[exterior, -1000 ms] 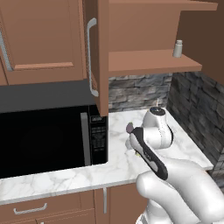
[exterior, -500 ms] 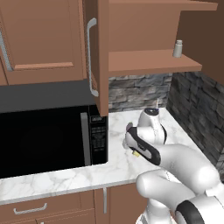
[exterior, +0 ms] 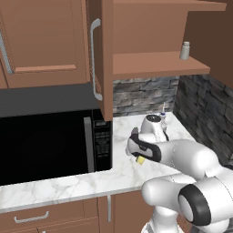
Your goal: Pick the sponge and spray from the cabinet and place them on the counter.
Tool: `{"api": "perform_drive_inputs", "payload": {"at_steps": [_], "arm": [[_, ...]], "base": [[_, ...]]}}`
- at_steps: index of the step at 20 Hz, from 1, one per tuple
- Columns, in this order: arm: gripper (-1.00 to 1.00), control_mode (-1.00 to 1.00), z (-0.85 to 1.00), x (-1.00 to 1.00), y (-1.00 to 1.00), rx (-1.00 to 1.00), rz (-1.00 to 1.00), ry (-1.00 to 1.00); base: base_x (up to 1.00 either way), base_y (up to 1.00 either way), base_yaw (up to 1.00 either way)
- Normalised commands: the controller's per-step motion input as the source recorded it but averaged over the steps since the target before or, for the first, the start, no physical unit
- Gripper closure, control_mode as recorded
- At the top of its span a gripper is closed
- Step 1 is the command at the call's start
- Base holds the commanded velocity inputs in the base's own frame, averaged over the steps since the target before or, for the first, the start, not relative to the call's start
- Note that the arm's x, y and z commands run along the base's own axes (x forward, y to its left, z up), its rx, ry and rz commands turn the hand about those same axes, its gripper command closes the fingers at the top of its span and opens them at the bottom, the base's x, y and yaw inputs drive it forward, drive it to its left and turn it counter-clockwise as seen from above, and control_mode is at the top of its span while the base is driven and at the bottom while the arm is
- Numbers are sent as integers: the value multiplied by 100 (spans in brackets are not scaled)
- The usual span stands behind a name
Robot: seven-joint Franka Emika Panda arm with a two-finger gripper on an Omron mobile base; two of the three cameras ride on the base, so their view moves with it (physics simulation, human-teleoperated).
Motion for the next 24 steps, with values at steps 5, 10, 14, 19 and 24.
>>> {"api": "perform_drive_inputs", "payload": {"at_steps": [5, 10, 14, 19, 24], "arm": [[100, -100, -27, 0, -2, 0, 0, -5], [100, -100, -25, 0, -3, 0, 0, -4], [-100, -100, -20, -3, -1, 0, 0, -7], [-100, -100, -2, -49, -17, 1, 0, -21], [-100, -100, 3, -67, -24, 3, 0, -29]], "base": [[0, 0, 0], [0, 0, 0], [0, 0, 0], [0, 0, 0], [0, 0, 0]]}}
